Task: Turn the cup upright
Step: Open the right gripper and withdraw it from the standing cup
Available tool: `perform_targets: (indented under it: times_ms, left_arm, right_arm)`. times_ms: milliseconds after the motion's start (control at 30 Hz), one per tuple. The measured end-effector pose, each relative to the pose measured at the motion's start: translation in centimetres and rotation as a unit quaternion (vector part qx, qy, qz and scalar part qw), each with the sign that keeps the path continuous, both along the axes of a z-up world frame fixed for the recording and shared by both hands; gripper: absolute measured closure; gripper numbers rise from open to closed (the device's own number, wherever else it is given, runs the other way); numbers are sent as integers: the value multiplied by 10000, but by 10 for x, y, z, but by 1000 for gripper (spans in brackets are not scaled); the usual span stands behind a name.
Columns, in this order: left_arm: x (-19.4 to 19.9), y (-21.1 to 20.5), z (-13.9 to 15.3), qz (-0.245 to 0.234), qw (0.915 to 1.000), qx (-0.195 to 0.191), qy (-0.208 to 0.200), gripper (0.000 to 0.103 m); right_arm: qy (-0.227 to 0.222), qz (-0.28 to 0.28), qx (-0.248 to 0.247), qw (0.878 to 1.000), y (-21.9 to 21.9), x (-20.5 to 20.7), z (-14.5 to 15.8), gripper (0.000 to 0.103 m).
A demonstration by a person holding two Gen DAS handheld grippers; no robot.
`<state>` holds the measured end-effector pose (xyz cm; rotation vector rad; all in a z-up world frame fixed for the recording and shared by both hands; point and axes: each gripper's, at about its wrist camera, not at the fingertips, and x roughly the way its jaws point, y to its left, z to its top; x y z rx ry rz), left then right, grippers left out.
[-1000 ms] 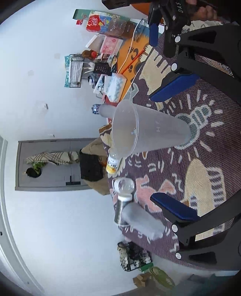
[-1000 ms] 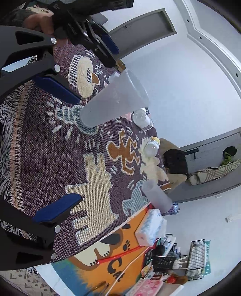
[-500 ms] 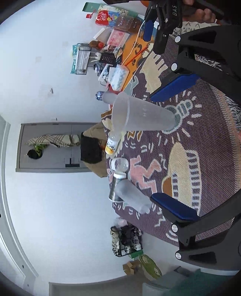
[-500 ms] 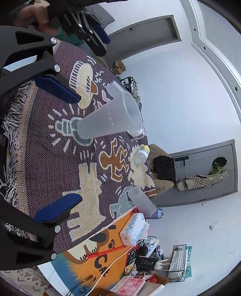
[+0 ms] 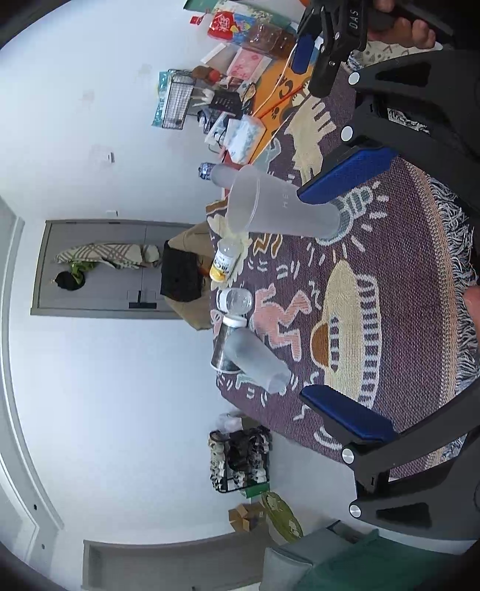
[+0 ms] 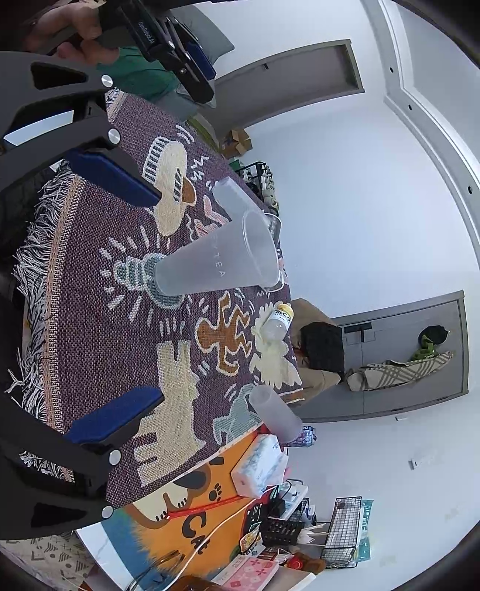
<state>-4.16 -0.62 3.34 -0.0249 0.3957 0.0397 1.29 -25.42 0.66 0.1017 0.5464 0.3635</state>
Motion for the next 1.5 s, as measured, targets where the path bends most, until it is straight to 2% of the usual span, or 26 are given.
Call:
perform_targets:
  times_ms: [1500]
  left_arm:
    - [-1,-3,3,-15,10000,1,47,6]
  right_arm:
    - [-15,-23,-78,10000,4,-1,0,8]
